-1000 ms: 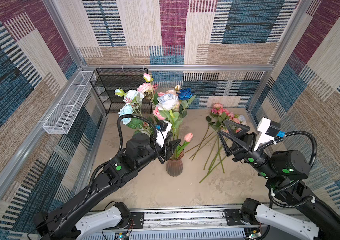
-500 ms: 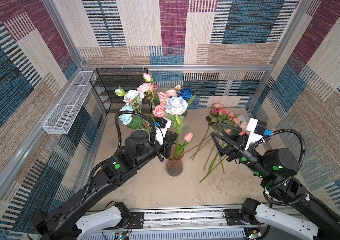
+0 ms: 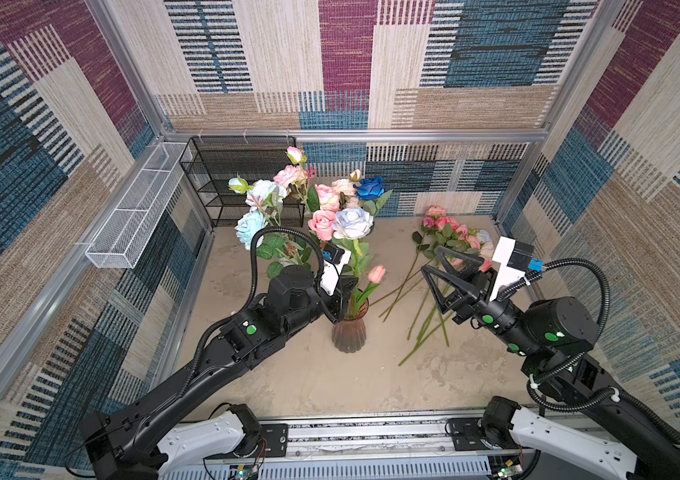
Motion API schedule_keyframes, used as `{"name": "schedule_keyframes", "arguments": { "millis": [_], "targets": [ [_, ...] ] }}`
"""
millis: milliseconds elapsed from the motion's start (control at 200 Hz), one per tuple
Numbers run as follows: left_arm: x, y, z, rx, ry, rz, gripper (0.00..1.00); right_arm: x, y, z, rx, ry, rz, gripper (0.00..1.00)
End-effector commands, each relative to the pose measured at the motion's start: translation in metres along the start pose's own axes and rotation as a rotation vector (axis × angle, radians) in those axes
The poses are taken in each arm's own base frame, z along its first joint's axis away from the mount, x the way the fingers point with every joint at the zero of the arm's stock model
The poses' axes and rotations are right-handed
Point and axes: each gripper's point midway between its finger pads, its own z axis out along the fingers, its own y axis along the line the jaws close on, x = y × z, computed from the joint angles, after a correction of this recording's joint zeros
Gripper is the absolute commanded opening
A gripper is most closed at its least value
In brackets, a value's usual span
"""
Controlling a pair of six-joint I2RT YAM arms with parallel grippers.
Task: Arrange the flowers into the vase
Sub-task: 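Lower the pink glass vase onto the table and open the left gripper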
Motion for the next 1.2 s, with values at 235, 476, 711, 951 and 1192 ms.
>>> {"name": "schedule_keyframes", "arguments": {
  "millis": [235, 476, 711, 951, 1192],
  "targets": [
    [0.035, 0.007, 0.015, -0.024, 0.104, -0.041, 0.00, 0.000, 0.001, -0.002, -0.007, -0.006, 0.022, 0.69],
    [0.040, 0.006, 0.015, -0.025, 0.126, -0.056, 0.08, -0.001, 0.000, -0.005, -0.003, -0.013, 0.027, 0.69],
    [0.011, -0.001, -0.004, -0.010, 0.041, -0.063, 0.56, -0.003, 0.002, -0.007, -0.008, -0.019, 0.032, 0.69],
    [-0.041, -0.025, -0.041, 0.104, -0.092, -0.101, 0.65, -0.002, 0.002, -0.007, -0.012, -0.019, 0.035, 0.70],
    [-0.115, -0.050, -0.119, 0.251, -0.376, -0.091, 0.65, 0.015, -0.012, -0.006, 0.053, 0.023, 0.047, 0.73]
  ]
}}
